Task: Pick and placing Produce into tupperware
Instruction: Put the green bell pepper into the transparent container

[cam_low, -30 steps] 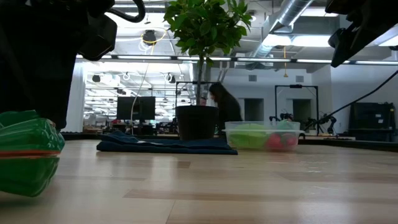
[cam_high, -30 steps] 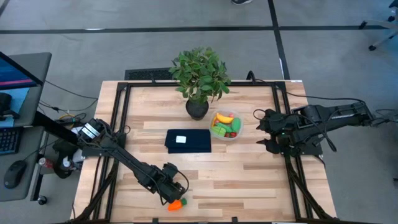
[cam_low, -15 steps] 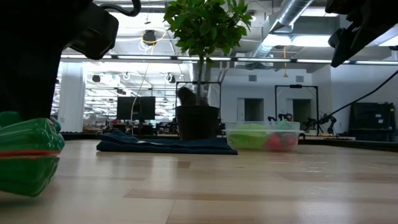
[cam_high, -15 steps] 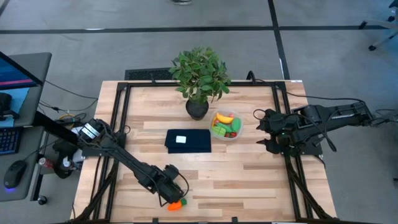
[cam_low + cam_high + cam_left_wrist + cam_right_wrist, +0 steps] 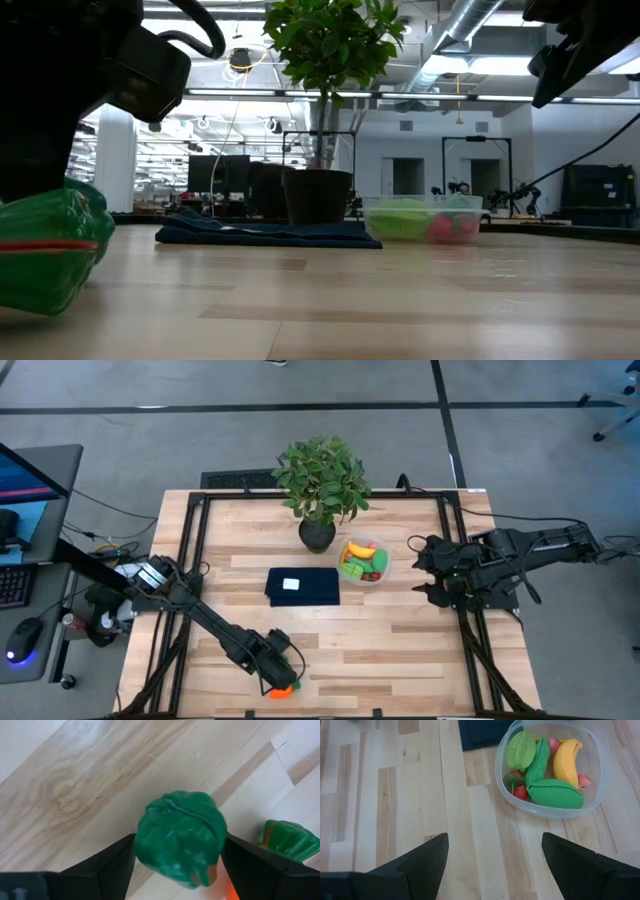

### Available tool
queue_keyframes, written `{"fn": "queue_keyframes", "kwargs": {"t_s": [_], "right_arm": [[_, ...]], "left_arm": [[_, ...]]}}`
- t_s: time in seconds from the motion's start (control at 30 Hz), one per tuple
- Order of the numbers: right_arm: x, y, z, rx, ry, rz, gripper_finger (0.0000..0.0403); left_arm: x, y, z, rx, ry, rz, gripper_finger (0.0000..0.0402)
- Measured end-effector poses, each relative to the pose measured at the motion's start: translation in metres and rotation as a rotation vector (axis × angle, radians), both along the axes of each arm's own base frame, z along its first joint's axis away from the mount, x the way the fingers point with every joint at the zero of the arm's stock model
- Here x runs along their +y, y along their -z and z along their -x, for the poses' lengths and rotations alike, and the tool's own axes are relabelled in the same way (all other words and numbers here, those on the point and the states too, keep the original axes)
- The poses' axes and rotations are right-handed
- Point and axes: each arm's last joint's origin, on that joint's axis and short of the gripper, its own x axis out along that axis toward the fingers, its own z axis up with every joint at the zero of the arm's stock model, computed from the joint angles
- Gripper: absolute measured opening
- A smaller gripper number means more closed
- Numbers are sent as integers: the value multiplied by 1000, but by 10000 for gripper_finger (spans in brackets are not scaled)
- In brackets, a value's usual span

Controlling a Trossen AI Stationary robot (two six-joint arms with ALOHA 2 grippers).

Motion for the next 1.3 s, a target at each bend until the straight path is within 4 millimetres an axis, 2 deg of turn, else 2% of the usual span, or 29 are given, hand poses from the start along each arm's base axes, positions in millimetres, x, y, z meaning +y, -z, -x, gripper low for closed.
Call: {"fn": "queue_keyframes", "kwargs": {"t_s": [0.27,0.67,1.3], "right_arm": [[0,0,0,0,-4,3,315],[0,0,0,0,-6,4,315],[0,0,0,0,-5,4,315]], "left_arm": [[0,0,0,-3,-2,-3,273],[0,-2,-2,-13,-2,-3,228],[-3,-5,-7,-75,-12,25,204]]}}
